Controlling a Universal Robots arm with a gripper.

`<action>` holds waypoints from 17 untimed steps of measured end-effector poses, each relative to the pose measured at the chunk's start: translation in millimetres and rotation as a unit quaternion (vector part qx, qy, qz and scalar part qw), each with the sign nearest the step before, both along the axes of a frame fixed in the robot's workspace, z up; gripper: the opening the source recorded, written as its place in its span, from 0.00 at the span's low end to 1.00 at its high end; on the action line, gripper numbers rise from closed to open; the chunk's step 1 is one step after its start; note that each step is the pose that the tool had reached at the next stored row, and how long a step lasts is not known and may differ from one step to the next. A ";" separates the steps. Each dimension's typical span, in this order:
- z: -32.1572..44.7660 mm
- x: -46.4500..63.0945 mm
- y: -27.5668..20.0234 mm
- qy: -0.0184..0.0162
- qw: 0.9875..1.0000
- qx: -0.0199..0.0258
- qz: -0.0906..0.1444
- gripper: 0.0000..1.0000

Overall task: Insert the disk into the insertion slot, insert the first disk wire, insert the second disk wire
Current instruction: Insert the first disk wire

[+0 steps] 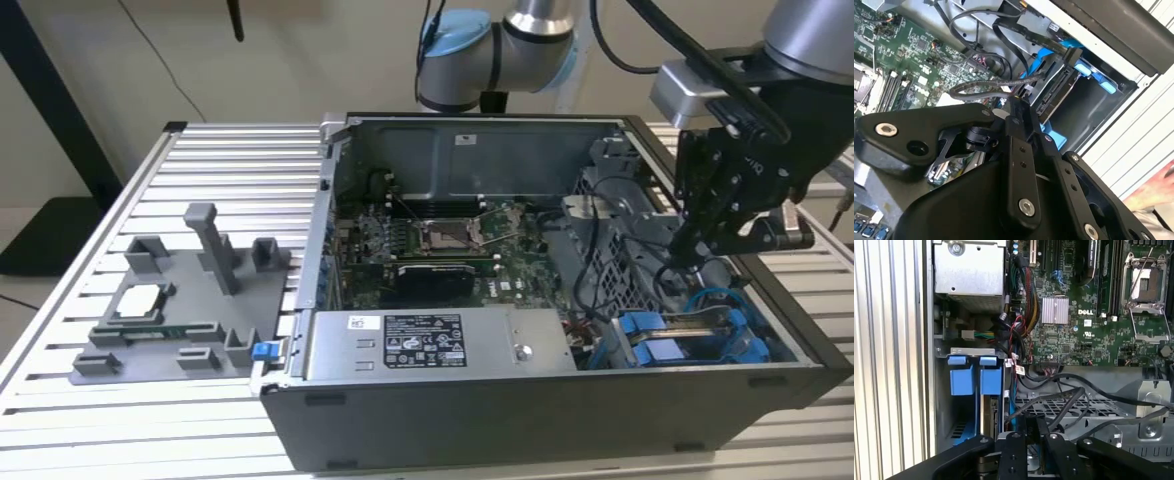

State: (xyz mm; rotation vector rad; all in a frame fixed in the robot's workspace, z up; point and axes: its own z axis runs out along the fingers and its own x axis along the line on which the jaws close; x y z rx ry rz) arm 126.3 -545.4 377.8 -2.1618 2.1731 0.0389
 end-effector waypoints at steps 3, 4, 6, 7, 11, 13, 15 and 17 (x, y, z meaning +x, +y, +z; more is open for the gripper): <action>-1.0 4.4 -0.7 0.001 1.000 0.000 0.000 0.00; -1.3 5.5 -1.1 0.002 1.000 0.000 0.000 0.00; -2.1 6.9 -2.1 0.002 1.000 0.000 0.000 0.00; -2.6 7.5 -2.8 0.003 1.000 -0.001 0.000 0.00; -4.5 8.7 -5.1 0.003 1.000 -0.001 -0.001 0.00; -5.6 9.3 -6.0 0.003 1.000 -0.001 -0.001 0.00; -6.6 9.8 -7.3 0.003 1.000 -0.001 -0.001 0.00; -7.5 10.2 -8.7 0.003 1.000 -0.001 -0.002 0.00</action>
